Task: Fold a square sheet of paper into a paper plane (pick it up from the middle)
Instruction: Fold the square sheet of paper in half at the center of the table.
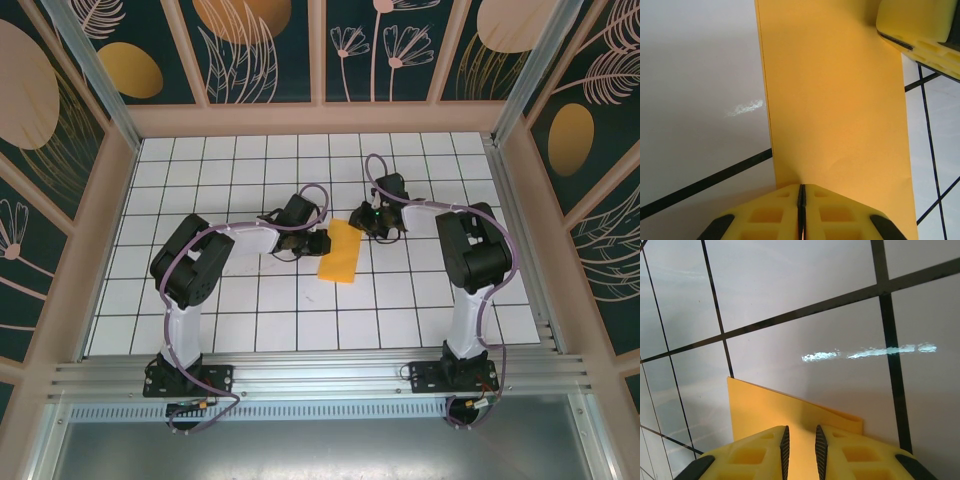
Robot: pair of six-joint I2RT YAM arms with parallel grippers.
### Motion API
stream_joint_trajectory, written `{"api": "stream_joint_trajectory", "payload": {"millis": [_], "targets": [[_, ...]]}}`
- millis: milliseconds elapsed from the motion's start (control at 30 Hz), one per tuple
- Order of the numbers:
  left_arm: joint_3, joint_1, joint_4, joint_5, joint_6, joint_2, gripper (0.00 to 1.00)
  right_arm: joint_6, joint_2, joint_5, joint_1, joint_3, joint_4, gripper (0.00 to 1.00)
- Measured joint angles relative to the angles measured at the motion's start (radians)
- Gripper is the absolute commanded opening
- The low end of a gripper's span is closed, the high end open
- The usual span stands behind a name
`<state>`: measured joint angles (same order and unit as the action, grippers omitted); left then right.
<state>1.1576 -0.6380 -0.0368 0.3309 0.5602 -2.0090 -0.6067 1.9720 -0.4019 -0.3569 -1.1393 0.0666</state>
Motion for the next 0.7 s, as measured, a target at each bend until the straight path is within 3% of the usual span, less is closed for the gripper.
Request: {"api": "stream_joint_trajectory", "payload": {"millis": [700], "targets": [[0.000,0.000,0.000,0.000,0.000,0.000,0.11,0.006,0.010,0.034,0.013,-0.029,0.043,0.26]]}}
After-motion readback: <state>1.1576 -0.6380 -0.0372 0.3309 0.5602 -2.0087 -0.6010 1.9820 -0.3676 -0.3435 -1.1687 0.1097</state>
